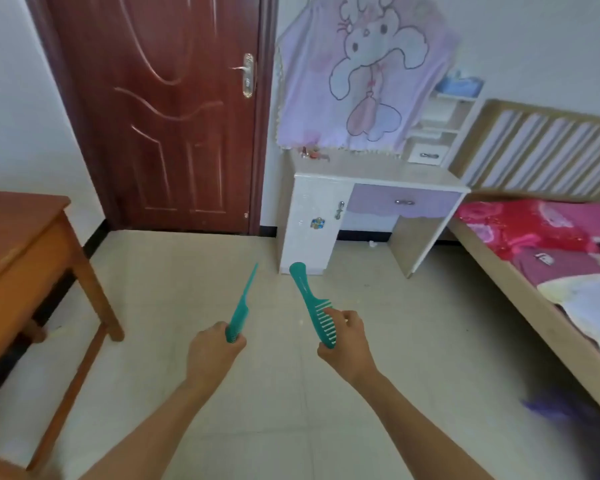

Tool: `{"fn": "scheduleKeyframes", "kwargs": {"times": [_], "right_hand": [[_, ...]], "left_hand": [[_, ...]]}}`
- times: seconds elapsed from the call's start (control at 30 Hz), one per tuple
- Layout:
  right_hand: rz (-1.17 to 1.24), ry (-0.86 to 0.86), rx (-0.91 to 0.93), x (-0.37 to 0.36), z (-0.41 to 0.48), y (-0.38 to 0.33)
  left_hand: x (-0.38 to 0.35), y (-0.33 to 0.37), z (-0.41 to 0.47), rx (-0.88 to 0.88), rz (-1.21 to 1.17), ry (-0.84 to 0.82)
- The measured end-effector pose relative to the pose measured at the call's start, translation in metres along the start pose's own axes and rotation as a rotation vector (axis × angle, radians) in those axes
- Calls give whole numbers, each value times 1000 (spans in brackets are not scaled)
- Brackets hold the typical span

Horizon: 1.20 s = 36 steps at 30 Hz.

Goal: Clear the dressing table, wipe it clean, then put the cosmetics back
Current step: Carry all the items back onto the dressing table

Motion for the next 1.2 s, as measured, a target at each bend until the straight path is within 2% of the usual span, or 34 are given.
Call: {"fn": "scheduleKeyframes", "kwargs": {"times": [0.17,0.4,0.57,0.73,1.03,1.2], "right_hand": [[-1,67,-137,36,-16,75],[-37,150,-238,73,5,141],[-75,226,-239,107,68,171],[-80,221,-256,130,137,190],[75,286,-349,131,217,232],[79,292,-232,145,295,246]], "left_hand": [[-44,49,-5,-75,-11,-47],[-82,100,36,-123,-71,-30],[-110,140,86,-145,-124,-32],[-129,169,141,-113,-159,-32],[-179,210,206,-81,-116,-78],[-198,250,259,-89,-113,-7]]}}
Point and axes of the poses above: each hand's wrist, its own z-axis towards the middle knuckle, its own x-axis out of the back of the hand, y = z × x, the point moved 4 cm from there along z, towards the middle knuckle, and after that the axes turned 6 degrees about -z, right-handed, at the moved point
